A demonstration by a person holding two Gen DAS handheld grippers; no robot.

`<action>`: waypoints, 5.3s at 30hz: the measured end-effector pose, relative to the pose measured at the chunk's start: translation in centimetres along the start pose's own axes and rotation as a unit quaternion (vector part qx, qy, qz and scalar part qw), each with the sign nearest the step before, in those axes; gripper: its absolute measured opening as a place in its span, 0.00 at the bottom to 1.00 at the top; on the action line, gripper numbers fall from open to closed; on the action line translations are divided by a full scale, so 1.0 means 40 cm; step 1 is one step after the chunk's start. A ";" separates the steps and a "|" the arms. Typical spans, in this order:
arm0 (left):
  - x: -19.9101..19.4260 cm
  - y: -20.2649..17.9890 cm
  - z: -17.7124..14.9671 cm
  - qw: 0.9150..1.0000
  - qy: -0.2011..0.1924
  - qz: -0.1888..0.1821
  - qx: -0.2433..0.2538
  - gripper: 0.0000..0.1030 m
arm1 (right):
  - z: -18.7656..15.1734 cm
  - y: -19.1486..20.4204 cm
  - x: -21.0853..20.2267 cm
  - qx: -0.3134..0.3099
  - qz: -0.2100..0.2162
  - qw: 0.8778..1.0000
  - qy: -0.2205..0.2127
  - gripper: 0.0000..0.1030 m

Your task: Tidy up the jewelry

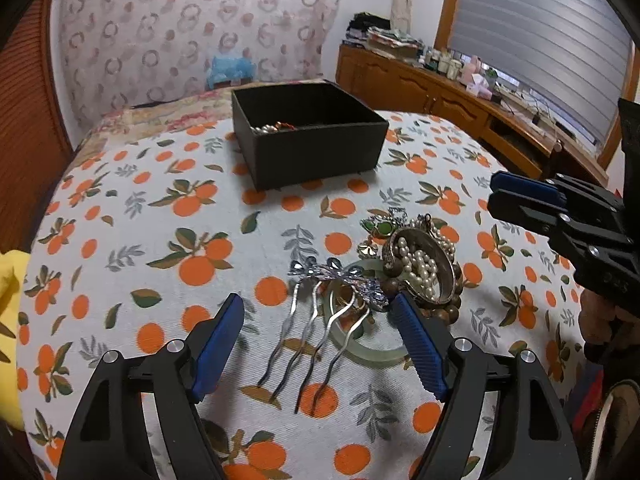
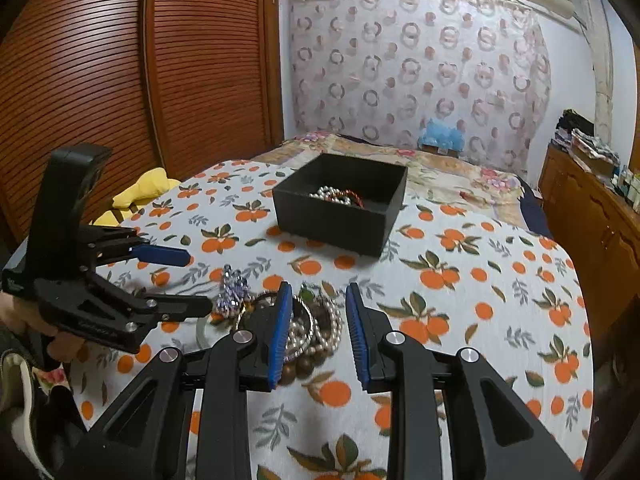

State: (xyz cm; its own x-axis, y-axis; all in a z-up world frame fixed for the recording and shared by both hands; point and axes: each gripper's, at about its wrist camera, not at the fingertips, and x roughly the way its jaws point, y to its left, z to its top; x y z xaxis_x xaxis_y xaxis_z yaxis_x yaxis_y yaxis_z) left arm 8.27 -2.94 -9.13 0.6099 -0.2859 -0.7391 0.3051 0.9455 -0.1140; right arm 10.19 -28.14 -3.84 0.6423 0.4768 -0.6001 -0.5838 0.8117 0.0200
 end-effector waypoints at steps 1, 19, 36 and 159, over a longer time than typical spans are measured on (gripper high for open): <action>0.007 -0.001 0.001 1.000 0.004 -0.002 0.001 0.72 | -0.004 -0.002 -0.001 0.002 -0.001 1.000 0.001 0.29; 0.054 -0.029 -0.006 0.999 0.023 0.003 0.039 0.57 | -0.046 -0.013 0.017 0.010 -0.003 1.000 0.022 0.31; 0.013 -0.004 -0.019 1.000 0.001 -0.021 0.017 0.45 | -0.031 0.030 0.083 -0.010 0.018 0.999 0.041 0.31; -0.035 0.014 -0.016 0.999 -0.023 0.012 0.022 0.33 | 0.048 -0.032 0.076 -0.042 -0.008 0.999 0.025 0.03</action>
State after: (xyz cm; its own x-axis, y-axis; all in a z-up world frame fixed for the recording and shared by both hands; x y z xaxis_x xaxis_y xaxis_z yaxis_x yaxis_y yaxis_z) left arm 7.12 -1.90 -8.59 0.6498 -0.2715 -0.7100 0.3221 0.9444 -0.0663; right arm 13.86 -27.09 -4.17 0.6270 0.4450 -0.6394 -0.6146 0.7870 -0.0548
